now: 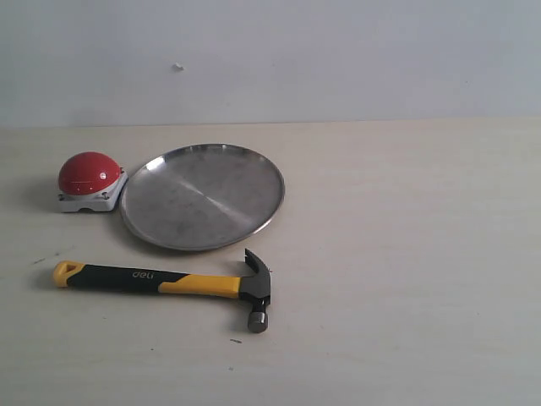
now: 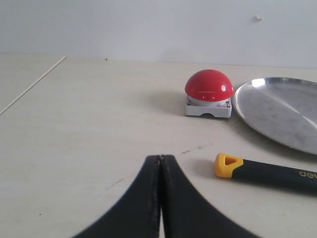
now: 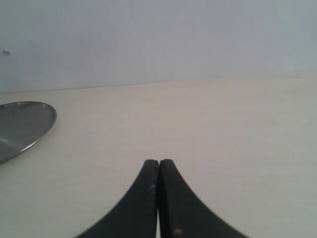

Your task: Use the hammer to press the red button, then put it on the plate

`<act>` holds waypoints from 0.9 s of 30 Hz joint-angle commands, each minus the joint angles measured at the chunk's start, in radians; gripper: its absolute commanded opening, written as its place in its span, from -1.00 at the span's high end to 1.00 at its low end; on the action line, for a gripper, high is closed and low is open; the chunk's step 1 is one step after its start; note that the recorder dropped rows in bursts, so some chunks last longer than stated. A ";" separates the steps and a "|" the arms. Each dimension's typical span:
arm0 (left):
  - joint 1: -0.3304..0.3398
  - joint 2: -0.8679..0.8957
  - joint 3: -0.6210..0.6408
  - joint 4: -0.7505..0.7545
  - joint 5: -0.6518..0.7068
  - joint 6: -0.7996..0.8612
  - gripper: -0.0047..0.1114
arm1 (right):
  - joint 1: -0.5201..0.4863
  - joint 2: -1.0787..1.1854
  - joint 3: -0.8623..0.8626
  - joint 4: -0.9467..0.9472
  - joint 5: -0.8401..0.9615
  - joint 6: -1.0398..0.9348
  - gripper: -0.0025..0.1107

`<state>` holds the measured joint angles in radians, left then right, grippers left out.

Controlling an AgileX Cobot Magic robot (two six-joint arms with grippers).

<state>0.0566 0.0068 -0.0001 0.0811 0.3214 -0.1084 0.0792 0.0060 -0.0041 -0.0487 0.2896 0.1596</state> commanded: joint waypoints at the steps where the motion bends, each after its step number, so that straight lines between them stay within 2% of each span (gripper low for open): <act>1: 0.002 -0.007 0.000 -0.006 -0.007 0.001 0.92 | -0.006 -0.006 0.004 -0.001 -0.006 -0.008 0.96; 24: 0.002 -0.007 0.000 -0.006 -0.007 0.003 0.92 | -0.006 -0.006 0.004 -0.001 -0.006 -0.008 0.96; 27: 0.002 -0.007 0.000 0.026 -0.021 0.080 0.92 | -0.006 -0.006 0.004 -0.001 -0.006 -0.008 0.96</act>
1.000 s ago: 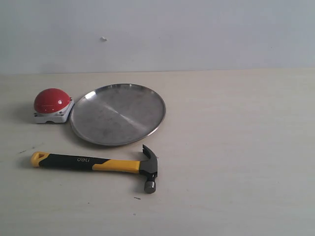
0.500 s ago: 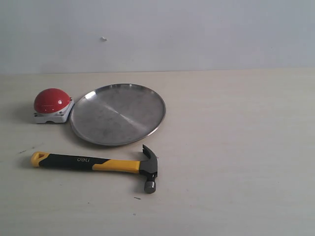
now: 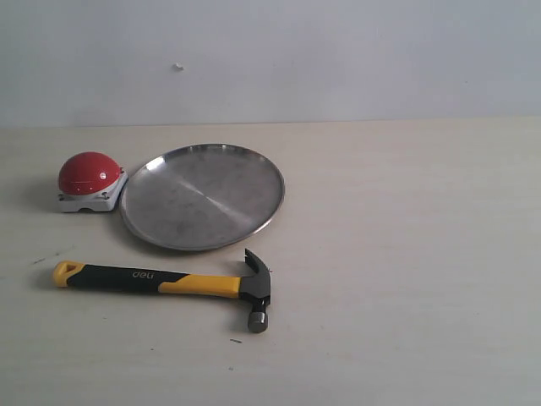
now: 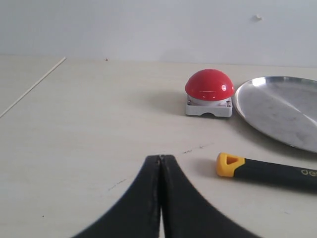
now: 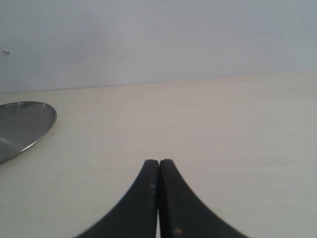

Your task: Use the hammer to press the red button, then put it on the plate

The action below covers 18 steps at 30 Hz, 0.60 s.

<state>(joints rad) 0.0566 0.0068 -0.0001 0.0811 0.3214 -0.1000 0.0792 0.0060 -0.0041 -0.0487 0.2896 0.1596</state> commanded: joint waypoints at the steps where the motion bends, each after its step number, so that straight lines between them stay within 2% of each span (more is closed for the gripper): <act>1: 0.002 -0.007 0.000 0.062 -0.029 0.106 0.92 | -0.006 -0.006 0.004 -0.001 -0.006 -0.008 0.96; 3: 0.002 -0.007 0.000 0.095 -0.085 0.120 0.92 | -0.006 -0.006 0.004 -0.001 -0.006 -0.008 0.96; 5: 0.002 -0.007 0.000 0.070 -0.215 0.093 0.92 | -0.006 -0.006 0.004 -0.001 -0.006 -0.008 0.96; 10: 0.002 -0.007 0.000 0.022 -0.585 -0.219 0.92 | -0.006 -0.006 0.004 -0.001 -0.006 -0.008 0.96; 16: 0.002 -0.007 0.000 0.022 -0.872 -0.453 0.92 | -0.006 -0.006 0.004 -0.001 -0.006 -0.008 0.96; 18: 0.002 -0.007 0.000 0.022 -0.930 -0.458 0.92 | -0.006 -0.006 0.004 -0.001 -0.006 -0.008 0.96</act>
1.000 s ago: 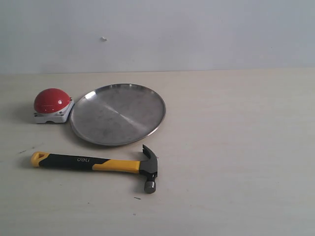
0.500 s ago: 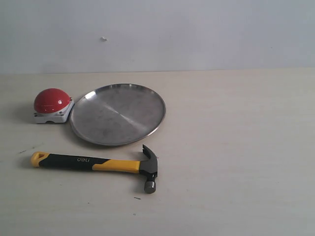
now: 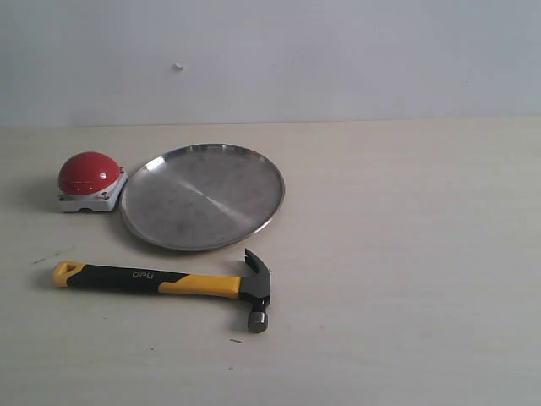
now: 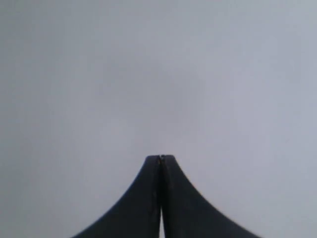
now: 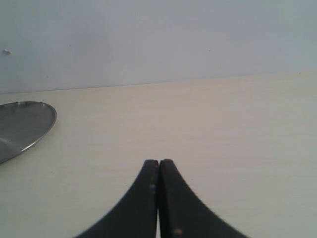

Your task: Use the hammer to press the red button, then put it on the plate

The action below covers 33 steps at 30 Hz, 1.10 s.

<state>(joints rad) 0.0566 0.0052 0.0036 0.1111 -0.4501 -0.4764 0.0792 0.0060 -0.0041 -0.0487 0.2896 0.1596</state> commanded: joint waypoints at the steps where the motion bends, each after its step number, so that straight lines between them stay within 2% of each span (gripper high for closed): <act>1: 0.002 -0.005 -0.004 -0.008 -0.185 -0.082 0.92 | -0.006 -0.006 0.004 -0.001 -0.006 -0.008 0.96; 5: 0.002 -0.005 -0.007 -0.010 -0.222 -0.081 0.92 | -0.006 -0.006 0.004 -0.001 -0.006 -0.008 0.96; 9: 0.002 0.002 -0.086 -0.003 -0.172 -0.048 0.92 | -0.006 -0.006 0.004 -0.001 -0.006 -0.008 0.96; 12: 0.002 0.072 -0.187 0.018 -0.004 -0.047 0.92 | -0.006 -0.006 0.004 -0.001 -0.006 -0.008 0.96; 15: 0.002 0.210 -0.310 0.160 0.196 -0.059 0.92 | -0.006 -0.006 0.004 -0.001 -0.006 -0.008 0.96; 19: -0.011 0.437 -0.450 0.311 0.439 -0.220 0.92 | -0.006 -0.006 0.004 -0.001 -0.006 -0.008 0.96; 24: -0.092 0.721 -0.584 0.318 0.661 -0.097 0.92 | -0.006 -0.006 0.004 -0.001 -0.006 -0.008 0.96; 27: -0.179 0.876 -0.665 0.318 0.791 -0.009 0.92 | -0.006 -0.006 0.004 -0.001 -0.006 -0.008 0.96; 28: -0.230 0.964 -0.720 0.318 0.864 0.063 0.92 | -0.006 -0.006 0.004 -0.001 -0.006 -0.008 0.96; 30: -0.291 1.084 -0.808 0.315 0.972 0.168 0.92 | -0.006 -0.006 0.004 -0.001 -0.006 -0.008 0.96; 33: -0.329 1.179 -0.901 0.310 1.062 0.277 0.92 | -0.006 -0.006 0.004 -0.001 -0.006 -0.008 0.96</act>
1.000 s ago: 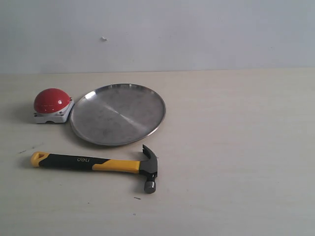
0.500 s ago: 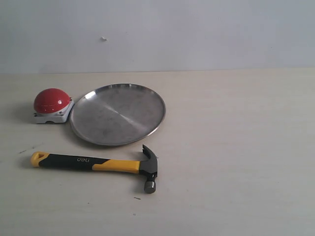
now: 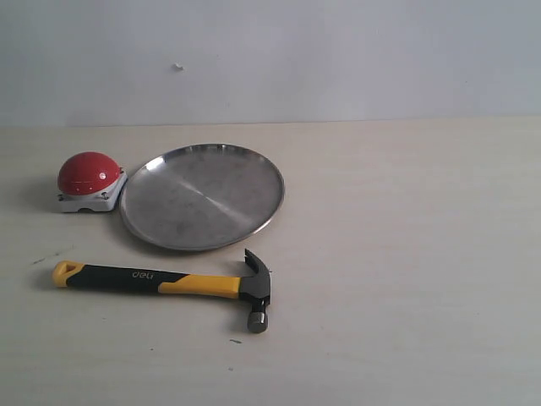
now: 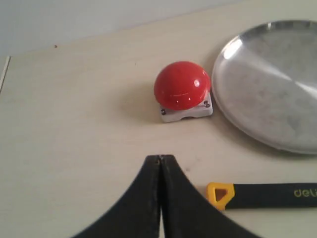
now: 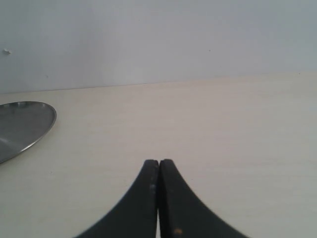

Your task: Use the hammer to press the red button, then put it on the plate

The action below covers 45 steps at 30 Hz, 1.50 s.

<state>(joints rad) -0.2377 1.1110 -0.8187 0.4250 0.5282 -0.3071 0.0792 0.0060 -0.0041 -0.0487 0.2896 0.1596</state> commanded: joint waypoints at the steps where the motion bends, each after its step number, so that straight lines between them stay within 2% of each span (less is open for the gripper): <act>1: -0.035 0.095 -0.095 -0.033 0.089 0.201 0.92 | -0.006 -0.006 0.004 -0.001 -0.006 -0.008 0.96; 3: -0.035 0.103 -0.107 -0.084 0.095 0.333 0.92 | -0.006 -0.006 0.004 -0.001 -0.006 -0.008 0.96; 8: -0.035 0.125 -0.166 -0.346 0.192 0.851 0.92 | -0.006 -0.006 0.004 -0.001 -0.006 -0.008 0.96; 10: -0.035 0.159 -0.215 -0.443 0.241 0.963 0.92 | -0.006 -0.006 0.004 -0.001 -0.006 -0.008 0.96; 13: -0.035 0.223 -0.288 -0.497 0.333 1.049 0.92 | -0.006 -0.006 0.004 -0.001 -0.006 -0.008 0.96; 18: -0.059 0.378 -0.414 -0.585 0.531 1.106 0.92 | -0.006 -0.006 0.004 -0.001 -0.006 -0.008 0.96; 23: -0.168 0.545 -0.499 -0.565 0.596 1.139 0.88 | -0.006 -0.006 0.004 -0.001 -0.006 -0.008 0.96; 25: -0.223 0.603 -0.521 -0.560 0.592 1.170 0.76 | -0.006 -0.006 0.004 -0.001 -0.006 -0.008 0.96; 28: -0.312 0.688 -0.554 -0.547 0.581 1.194 0.42 | -0.006 -0.006 0.004 -0.001 -0.006 -0.008 0.96; 30: -0.366 0.742 -0.574 -0.485 0.559 1.194 0.13 | -0.006 -0.006 0.004 -0.001 -0.006 -0.008 0.96; 32: -0.412 0.789 -0.589 -0.413 0.552 1.190 -0.04 | -0.006 -0.006 0.004 -0.001 -0.006 -0.008 0.96; 39: -0.513 0.911 -0.627 -0.289 0.510 1.198 -0.06 | -0.006 -0.006 0.004 -0.001 -0.006 -0.008 0.96; 45: -0.522 0.982 -0.678 -0.296 0.523 1.190 -0.06 | -0.006 -0.006 0.004 -0.001 -0.006 -0.008 0.96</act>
<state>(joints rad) -0.7556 2.0734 -1.4748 0.1307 1.0452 0.8881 0.0792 0.0060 -0.0041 -0.0487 0.2896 0.1596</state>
